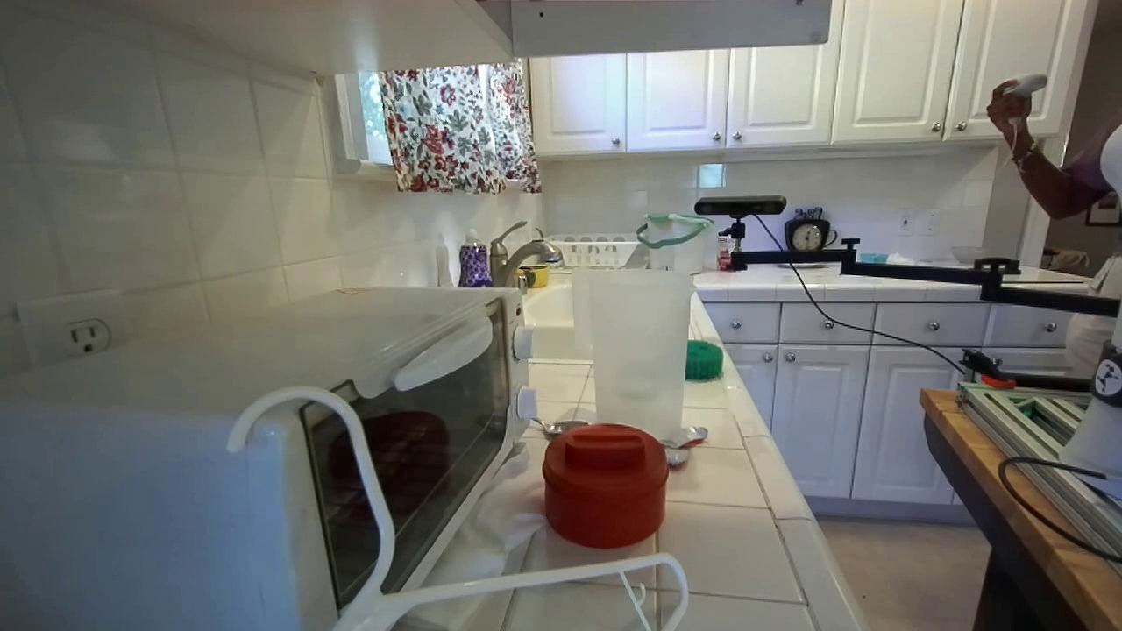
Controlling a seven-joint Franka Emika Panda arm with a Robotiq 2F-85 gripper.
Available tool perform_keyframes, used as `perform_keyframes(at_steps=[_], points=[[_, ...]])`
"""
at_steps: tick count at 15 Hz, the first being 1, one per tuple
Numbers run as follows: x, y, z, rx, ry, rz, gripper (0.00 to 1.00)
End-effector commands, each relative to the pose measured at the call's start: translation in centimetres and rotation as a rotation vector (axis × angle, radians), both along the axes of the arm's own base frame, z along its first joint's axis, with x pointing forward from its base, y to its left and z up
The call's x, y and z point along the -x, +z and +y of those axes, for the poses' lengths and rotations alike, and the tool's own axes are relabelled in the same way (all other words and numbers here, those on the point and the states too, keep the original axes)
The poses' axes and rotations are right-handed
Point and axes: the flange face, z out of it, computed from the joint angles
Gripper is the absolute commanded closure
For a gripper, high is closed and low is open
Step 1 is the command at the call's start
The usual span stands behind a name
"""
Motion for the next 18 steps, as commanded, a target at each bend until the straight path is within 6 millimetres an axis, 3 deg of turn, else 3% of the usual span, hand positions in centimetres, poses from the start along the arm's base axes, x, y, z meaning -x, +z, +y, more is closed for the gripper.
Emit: perform_keyframes(at_steps=[1,8,18], points=[[0.7,-0.2,-0.8,0.054,0.047,-0.025,0.00],[3.2,0.2,-2.1,0.057,0.025,-0.055,0.00],[2.7,0.8,-6.1,0.087,0.090,-0.059,0.00]])
